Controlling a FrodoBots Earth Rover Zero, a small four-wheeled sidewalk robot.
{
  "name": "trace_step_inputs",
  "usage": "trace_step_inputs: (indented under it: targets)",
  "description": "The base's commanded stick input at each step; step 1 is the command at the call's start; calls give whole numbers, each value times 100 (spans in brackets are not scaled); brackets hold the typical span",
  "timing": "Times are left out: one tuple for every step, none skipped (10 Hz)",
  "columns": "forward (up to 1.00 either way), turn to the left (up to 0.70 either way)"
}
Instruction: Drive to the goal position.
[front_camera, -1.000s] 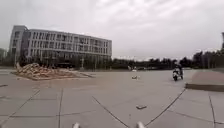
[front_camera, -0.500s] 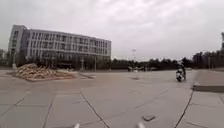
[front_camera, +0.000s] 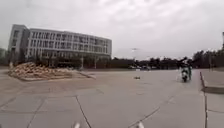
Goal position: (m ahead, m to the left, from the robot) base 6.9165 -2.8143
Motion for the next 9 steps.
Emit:
trace_step_inputs:
  targets:
    - [85, 0]
    - [85, 0]
    - [85, 0]
    - [85, 0]
    - [85, 0]
    - [85, 0]
    - [85, 0]
    - [85, 0]
    - [85, 0]
